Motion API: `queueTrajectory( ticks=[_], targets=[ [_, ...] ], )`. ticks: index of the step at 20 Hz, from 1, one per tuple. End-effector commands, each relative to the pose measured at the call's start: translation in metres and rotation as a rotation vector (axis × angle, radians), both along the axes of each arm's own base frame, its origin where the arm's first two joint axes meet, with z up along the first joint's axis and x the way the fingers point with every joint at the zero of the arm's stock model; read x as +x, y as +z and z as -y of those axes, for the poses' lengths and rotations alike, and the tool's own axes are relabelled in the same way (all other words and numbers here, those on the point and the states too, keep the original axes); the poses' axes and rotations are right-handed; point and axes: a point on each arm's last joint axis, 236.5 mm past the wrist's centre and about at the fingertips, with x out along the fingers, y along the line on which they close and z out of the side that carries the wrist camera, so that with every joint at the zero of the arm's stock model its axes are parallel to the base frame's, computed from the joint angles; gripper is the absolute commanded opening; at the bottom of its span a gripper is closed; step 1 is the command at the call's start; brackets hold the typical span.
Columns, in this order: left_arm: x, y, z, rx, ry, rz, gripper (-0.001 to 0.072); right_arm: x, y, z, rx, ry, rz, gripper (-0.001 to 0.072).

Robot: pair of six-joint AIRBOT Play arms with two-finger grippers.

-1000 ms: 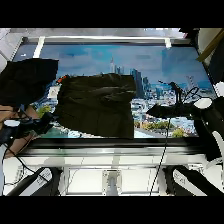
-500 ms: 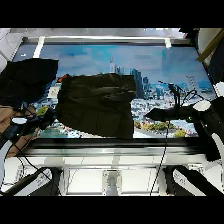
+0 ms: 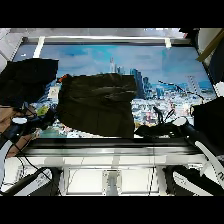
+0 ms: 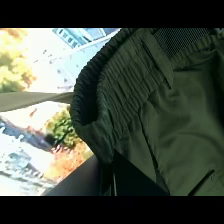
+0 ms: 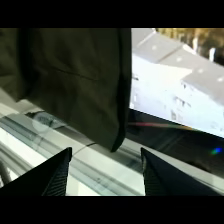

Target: Fold the clothes and pants, and hang the long-sleeved shirts on hangers.

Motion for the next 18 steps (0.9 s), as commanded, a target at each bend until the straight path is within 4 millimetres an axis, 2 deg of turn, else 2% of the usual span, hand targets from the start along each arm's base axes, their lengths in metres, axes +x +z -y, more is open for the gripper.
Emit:
queueTrajectory(
  ticks=[1,4,7,8,10,11,13,15,16,18],
  targets=[
    [-0.001,0.0,0.003,-0.008,-0.01,-0.004,0.0031,-0.001,-0.021,-0.009,0.001,-0.028,-0.045,0.0478],
    [-0.001,0.0,0.003,-0.008,-0.01,-0.004,0.0031,0.01,-0.022,-0.013,0.022,-0.057,-0.026,0.0477],
    [-0.001,0.0,0.003,-0.008,-0.01,-0.004,0.0031,0.011,-0.022,-0.017,0.05,-0.07,-0.039,0.0475],
    [-0.002,0.0,0.004,-0.011,-0.013,-0.006,0.0031,0.014,-0.021,-0.019,0.06,-0.078,-0.032,0.0382],
    [-0.006,0.003,0.011,0.002,-0.08,0.0,0.0029,0.023,-0.009,-0.025,0.106,-0.085,0.019,0.0073],
    [-0.012,0.008,0.014,0.026,-0.137,-0.001,0.0029,0.029,-0.001,-0.028,0.124,-0.097,0.043,0.0004],
    [-0.028,0.021,0.012,0.126,-0.278,-0.019,0.0029,0.036,0.025,-0.032,0.147,-0.055,0.119,0.0004],
    [-0.05,0.04,0.012,0.2,-0.395,-0.053,0.0029,0.036,0.061,-0.035,0.153,0.036,0.21,0.0004],
    [-0.063,0.053,0.017,0.209,-0.449,-0.063,0.0029,0.035,0.076,-0.032,0.133,0.064,0.242,0.0004],
    [-0.086,0.078,0.033,0.196,-0.523,-0.059,0.0029,0.031,0.102,-0.015,0.021,0.114,0.3,0.0003]
  ],
)
